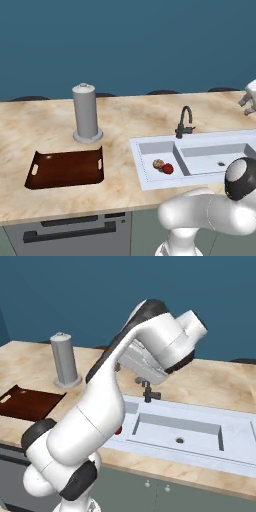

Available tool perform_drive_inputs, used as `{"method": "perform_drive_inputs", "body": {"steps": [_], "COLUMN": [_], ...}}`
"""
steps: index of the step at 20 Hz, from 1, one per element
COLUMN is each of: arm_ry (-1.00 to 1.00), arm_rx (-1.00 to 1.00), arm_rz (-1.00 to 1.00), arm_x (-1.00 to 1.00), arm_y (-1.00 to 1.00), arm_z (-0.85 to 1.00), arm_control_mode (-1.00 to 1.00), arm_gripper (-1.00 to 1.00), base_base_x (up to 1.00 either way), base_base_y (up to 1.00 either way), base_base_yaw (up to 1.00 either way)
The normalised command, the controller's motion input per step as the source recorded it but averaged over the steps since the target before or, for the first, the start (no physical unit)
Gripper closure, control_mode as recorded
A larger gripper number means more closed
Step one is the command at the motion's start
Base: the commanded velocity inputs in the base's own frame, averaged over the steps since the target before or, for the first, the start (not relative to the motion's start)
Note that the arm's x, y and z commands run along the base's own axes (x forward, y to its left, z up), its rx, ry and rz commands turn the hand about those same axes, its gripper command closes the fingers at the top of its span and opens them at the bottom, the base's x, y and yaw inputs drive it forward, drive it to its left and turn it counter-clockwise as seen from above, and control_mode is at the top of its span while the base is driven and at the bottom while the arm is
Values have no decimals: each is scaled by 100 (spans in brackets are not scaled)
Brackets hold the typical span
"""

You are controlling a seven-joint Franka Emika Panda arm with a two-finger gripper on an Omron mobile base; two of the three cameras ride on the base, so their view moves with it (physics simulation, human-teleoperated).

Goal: Pick up all produce items and place them in the sink. Turn on the sink faucet to wash them. Then turn the sink off and put them in the tray.

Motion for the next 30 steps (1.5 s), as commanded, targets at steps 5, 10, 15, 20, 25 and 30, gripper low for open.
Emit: {"method": "perform_drive_inputs", "body": {"steps": [5,10,15,20,25,30], "arm_ry": [25,17,9,1,0,0], "arm_rx": [-74,-57,-15,0,0,0], "arm_rz": [12,4,0,-2,0,0], "arm_x": [15,30,70,57,16,28], "arm_y": [100,83,26,6,16,15], "arm_z": [-85,-93,-71,-62,-76,-54], "arm_control_mode": [-100,-100,-100,-100,-100,-100], "arm_gripper": [-100,-100,-100,-100,-100,-100], "base_base_x": [0,0,0,0,0,0], "base_base_y": [0,0,0,0,0,0], "base_base_yaw": [0,0,0,0,0,0]}}
